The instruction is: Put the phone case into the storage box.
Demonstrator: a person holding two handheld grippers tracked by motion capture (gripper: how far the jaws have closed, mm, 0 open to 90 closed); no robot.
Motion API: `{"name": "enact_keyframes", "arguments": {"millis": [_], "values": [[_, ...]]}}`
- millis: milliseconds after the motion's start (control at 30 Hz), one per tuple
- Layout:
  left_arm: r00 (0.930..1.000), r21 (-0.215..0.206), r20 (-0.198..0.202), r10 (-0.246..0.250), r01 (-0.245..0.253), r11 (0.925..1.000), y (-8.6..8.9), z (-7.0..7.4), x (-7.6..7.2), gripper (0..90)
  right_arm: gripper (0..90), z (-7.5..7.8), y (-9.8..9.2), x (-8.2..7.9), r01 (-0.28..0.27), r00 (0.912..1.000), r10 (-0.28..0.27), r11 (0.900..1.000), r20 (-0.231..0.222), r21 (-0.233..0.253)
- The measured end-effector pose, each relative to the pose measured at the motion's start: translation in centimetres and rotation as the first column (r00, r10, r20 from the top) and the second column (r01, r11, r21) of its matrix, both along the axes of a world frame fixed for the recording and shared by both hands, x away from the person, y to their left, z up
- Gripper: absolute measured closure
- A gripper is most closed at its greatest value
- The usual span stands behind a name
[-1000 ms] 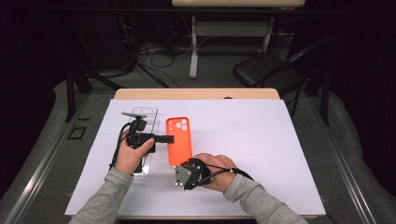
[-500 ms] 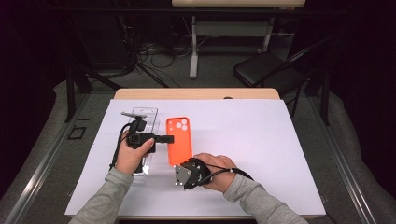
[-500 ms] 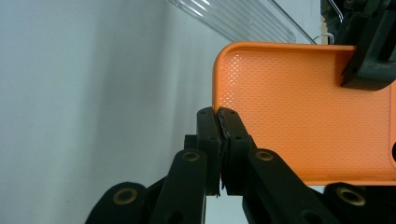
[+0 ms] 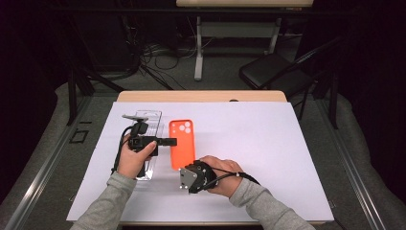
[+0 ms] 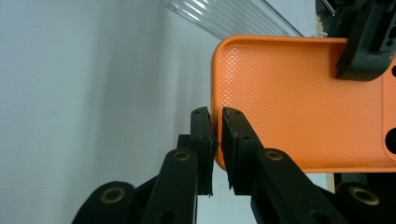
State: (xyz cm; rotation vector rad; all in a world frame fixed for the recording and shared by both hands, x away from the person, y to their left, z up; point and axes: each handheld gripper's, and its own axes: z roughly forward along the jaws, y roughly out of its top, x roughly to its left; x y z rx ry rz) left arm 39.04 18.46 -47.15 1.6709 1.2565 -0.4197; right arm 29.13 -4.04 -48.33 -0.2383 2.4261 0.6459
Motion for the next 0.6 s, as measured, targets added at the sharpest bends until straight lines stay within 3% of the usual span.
{"name": "enact_keyframes", "arguments": {"millis": [133, 233, 367, 500, 600], "values": [[0.9999, -0.007, 0.008, 0.008, -0.008, 0.9999, 0.2, 0.0, 0.1, 81.4, 78.2, 0.3, -0.2, 0.1, -0.001, 1.0, 0.001, 1.0, 0.004, 0.03], [0.9997, -0.019, 0.011, 0.02, -0.019, 0.9996, 0.5, 0.0, 0.1, 81.4, 73.1, 0.5, -0.5, 0.2, 0.025, 0.9996, -0.024, 0.997, -0.017, 0.076], [0.9992, -0.029, 0.023, 0.031, -0.03, 0.9991, 0.8, 0.2, 0.1, 81.4, 65.8, 0.8, -1.1, 0.5, 0.048, 0.9989, -0.047, 0.993, -0.009, 0.107], [0.9982, -0.033, 0.049, 0.035, -0.034, 0.9989, 1.0, 0.4, 0.0, 81.4, 59.5, 1.1, -1.7, 0.7, 0.103, 0.9942, -0.095, 0.978, -0.049, 0.179], [0.9966, -0.041, 0.068, 0.046, -0.044, 0.9982, 1.0, 0.5, -0.1, 81.4, 56.5, 1.3, -2.0, 0.8, 0.14, 0.9898, -0.131, 0.969, -0.056, 0.202]]}}
